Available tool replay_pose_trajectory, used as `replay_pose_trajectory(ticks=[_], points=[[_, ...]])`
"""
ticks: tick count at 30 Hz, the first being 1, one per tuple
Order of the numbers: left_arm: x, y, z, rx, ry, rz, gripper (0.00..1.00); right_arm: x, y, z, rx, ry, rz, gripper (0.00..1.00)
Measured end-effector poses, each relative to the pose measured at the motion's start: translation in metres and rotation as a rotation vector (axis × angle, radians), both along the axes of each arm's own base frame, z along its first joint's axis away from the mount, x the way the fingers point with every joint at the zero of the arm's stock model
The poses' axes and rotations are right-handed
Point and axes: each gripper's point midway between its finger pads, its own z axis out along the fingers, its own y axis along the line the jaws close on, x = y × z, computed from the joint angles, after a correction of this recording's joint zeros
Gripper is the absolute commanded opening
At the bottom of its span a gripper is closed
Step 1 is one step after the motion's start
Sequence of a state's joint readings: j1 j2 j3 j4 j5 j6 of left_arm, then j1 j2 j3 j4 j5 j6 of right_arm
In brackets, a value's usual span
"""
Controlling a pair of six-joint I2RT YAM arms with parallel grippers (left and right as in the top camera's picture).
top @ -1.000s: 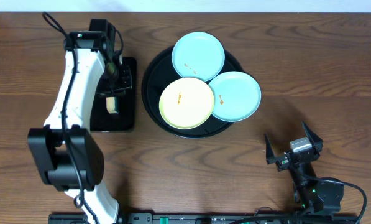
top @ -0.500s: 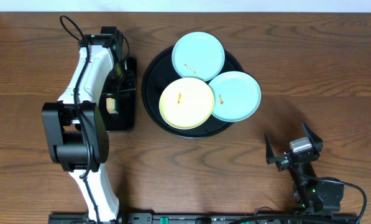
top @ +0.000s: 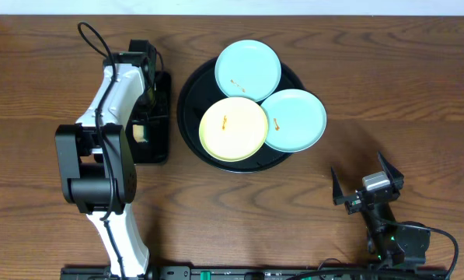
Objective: Clean dirty plates on tray and stack at the side
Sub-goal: 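Move the left gripper over the black tray down to the sponge, then close the left gripper on the green-and-yellow sponge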
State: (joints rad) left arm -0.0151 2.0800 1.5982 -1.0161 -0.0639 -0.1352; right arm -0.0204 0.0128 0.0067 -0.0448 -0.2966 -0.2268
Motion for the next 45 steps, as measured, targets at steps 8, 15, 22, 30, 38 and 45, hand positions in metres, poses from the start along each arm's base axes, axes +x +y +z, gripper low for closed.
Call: replay_pose_trajectory(ticks=[8, 15, 22, 30, 38, 45], points=[[0.001, 0.022, 0.003, 0.122, -0.007, 0.010, 0.09, 0.000, 0.000, 0.000, 0.000, 0.000, 0.000, 0.99], [0.002, 0.045, 0.006, 0.183, -0.020, 0.069, 0.09, 0.000, 0.000, 0.000, 0.000, 0.000, 0.000, 0.99], [0.002, 0.062, 0.014, 0.202, -0.043, 0.128, 0.45, 0.000, 0.000, 0.000, 0.000, 0.000, 0.000, 0.99], [0.006, 0.065, 0.040, 0.205, -0.117, 0.162, 0.59, 0.000, 0.000, 0.000, 0.000, 0.000, 0.000, 0.99], [0.001, 0.078, 0.014, 0.167, -0.124, 0.212, 0.59, 0.000, 0.000, 0.000, 0.000, 0.000, 0.000, 0.99], [0.009, 0.068, 0.006, -0.012, -0.144, 0.177, 0.64, 0.000, 0.000, 0.000, 0.000, 0.000, 0.000, 0.99]])
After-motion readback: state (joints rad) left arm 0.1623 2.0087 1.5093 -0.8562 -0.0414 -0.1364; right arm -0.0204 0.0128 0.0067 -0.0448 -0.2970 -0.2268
